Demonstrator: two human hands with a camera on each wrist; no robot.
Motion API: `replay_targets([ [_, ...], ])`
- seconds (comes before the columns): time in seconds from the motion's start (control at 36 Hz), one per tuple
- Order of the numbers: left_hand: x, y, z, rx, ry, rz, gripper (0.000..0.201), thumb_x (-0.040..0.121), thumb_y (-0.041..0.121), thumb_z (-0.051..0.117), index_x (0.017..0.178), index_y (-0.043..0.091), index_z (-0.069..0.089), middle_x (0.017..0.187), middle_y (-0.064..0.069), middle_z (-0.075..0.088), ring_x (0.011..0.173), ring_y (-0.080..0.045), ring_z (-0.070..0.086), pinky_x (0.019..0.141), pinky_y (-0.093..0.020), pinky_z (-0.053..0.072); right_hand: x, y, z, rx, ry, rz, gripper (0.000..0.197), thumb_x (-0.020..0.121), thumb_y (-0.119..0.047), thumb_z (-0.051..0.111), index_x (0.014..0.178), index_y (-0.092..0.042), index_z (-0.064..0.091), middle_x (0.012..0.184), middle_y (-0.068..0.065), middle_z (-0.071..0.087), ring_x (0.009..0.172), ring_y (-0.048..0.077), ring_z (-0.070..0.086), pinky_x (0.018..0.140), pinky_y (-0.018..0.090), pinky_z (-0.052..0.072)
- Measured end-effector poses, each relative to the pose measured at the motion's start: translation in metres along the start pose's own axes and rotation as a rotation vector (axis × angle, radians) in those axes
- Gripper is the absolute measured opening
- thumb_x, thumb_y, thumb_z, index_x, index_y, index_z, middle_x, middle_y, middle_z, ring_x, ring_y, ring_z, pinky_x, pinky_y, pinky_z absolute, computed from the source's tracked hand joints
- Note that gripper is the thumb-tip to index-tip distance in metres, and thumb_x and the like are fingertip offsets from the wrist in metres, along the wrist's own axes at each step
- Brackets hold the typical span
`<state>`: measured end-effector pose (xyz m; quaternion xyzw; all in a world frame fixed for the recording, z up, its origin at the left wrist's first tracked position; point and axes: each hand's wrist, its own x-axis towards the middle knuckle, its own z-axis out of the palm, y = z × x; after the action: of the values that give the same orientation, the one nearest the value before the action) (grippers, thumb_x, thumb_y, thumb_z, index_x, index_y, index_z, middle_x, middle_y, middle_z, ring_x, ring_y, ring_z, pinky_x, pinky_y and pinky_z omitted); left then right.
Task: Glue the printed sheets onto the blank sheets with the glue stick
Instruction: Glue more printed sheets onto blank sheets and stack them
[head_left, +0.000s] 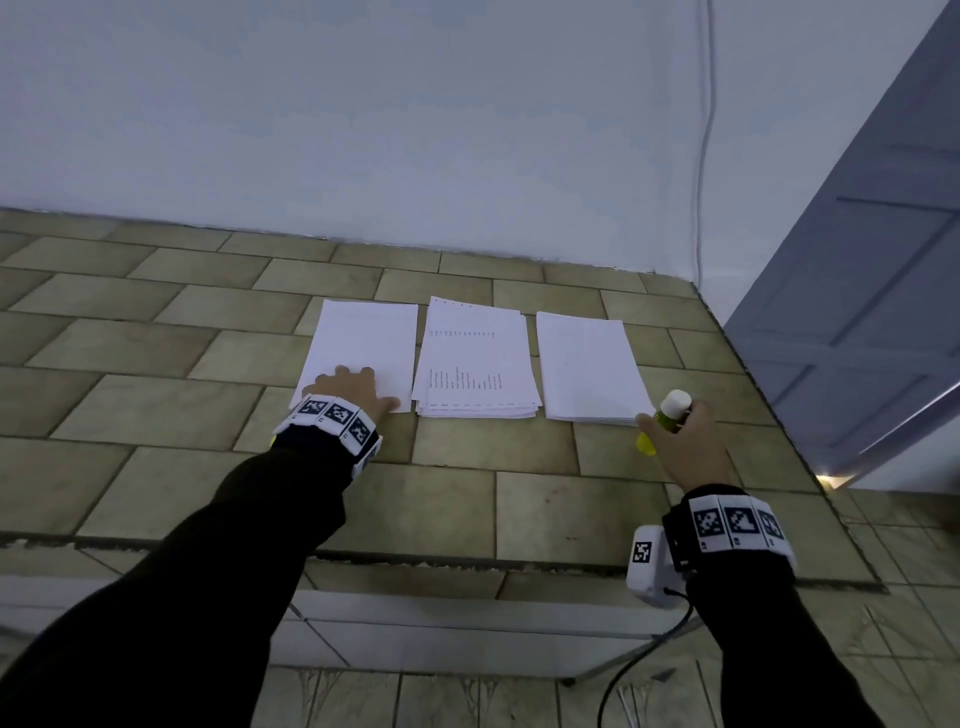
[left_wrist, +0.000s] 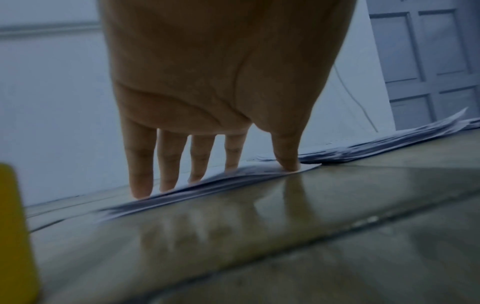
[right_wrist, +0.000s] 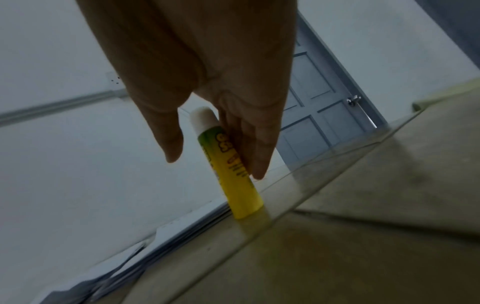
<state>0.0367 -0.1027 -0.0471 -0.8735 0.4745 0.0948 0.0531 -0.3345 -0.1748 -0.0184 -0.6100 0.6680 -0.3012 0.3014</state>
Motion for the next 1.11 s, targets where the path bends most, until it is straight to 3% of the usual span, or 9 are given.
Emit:
replay_targets([
  [0.31,0.006,-0.018,-0.023,-0.277,0.181,0.003,0.060,0.098,0.060,0.032,0.134,0.015,0.050,0.131,-0.015,0.057,0.112,-0.036,0.057,0.093,-0.043,0.046,0.003,0.001,-0.001,-0.180,-0.031,-0.036,0.035,0.086,-0.009,0.066,0.117,0.002,0.054,0.115,0.020,0.061,0.106,0.035,0.056,0.082,0.037,0.043],
  [0.44,-0.018,-0.018,-0.052,-0.388,0.352,0.052,0.062,0.091,0.065,0.026,0.123,0.021,0.055,0.115,-0.009,0.061,0.092,-0.032,0.060,0.081,-0.044,0.050,0.004,0.003,-0.001,-0.203,-0.051,-0.042,0.034,0.083,-0.006,0.069,0.115,0.001,0.057,0.113,0.020,0.062,0.104,0.033,0.058,0.086,0.039,0.046],
  [0.56,-0.049,-0.004,-0.062,-0.457,0.444,0.248,0.053,0.097,0.054,0.045,0.135,0.018,0.052,0.137,-0.006,0.054,0.116,-0.029,0.055,0.090,-0.040,0.044,0.004,0.002,0.001,-0.200,-0.068,-0.063,0.035,0.083,-0.007,0.070,0.115,0.000,0.057,0.112,0.019,0.064,0.104,0.032,0.059,0.085,0.037,0.046],
  [0.64,-0.070,0.005,-0.055,-0.476,0.312,0.492,0.059,0.094,0.058,0.048,0.143,0.024,0.046,0.153,-0.001,0.039,0.138,-0.021,0.037,0.112,-0.043,0.033,0.002,-0.002,0.002,-0.179,-0.107,-0.074,0.042,0.085,-0.009,0.070,0.124,-0.002,0.054,0.119,0.016,0.062,0.108,0.029,0.059,0.086,0.034,0.044],
  [0.75,-0.090,0.014,-0.035,-0.273,0.094,0.746,0.096,0.071,0.089,0.022,0.146,0.032,0.041,0.159,0.002,0.029,0.146,-0.016,0.024,0.117,-0.036,0.023,-0.002,-0.009,0.003,-0.144,-0.167,-0.070,0.044,0.090,-0.016,0.066,0.129,-0.004,0.049,0.124,0.013,0.059,0.109,0.027,0.058,0.083,0.032,0.043],
  [0.81,-0.096,0.015,-0.023,-0.171,0.027,0.828,0.086,0.077,0.083,0.029,0.145,0.032,0.043,0.159,0.002,0.029,0.146,-0.015,0.023,0.116,-0.031,0.019,-0.003,-0.011,0.003,-0.135,-0.165,-0.083,0.043,0.091,-0.019,0.065,0.129,-0.005,0.050,0.122,0.014,0.060,0.101,0.024,0.058,0.080,0.030,0.042],
  [0.89,-0.105,0.011,-0.007,-0.133,-0.044,0.882,0.068,0.081,0.068,0.044,0.141,0.036,0.047,0.157,0.003,0.032,0.144,-0.015,0.029,0.116,-0.031,0.021,-0.005,-0.013,0.004,-0.107,-0.161,-0.126,0.041,0.091,-0.022,0.066,0.126,-0.005,0.054,0.110,0.010,0.061,0.090,0.018,0.054,0.073,0.026,0.038],
  [1.03,-0.113,0.005,0.003,0.037,-0.171,0.874,0.085,0.069,0.077,0.024,0.145,0.042,0.037,0.160,0.008,0.025,0.146,-0.012,0.024,0.119,-0.031,0.015,-0.012,-0.013,0.010,0.050,-0.217,-0.139,0.033,0.093,-0.018,0.062,0.122,-0.004,0.057,0.100,0.011,0.066,0.081,0.022,0.062,0.071,0.033,0.052],
  [1.11,-0.115,0.002,0.005,0.085,-0.191,0.882,0.068,0.086,0.063,0.046,0.149,0.042,0.030,0.163,0.010,0.013,0.150,-0.011,0.007,0.120,-0.039,0.001,-0.017,-0.018,0.015,0.134,-0.266,-0.137,0.032,0.094,-0.016,0.061,0.122,-0.003,0.056,0.098,0.010,0.063,0.075,0.021,0.063,0.072,0.037,0.055],
])
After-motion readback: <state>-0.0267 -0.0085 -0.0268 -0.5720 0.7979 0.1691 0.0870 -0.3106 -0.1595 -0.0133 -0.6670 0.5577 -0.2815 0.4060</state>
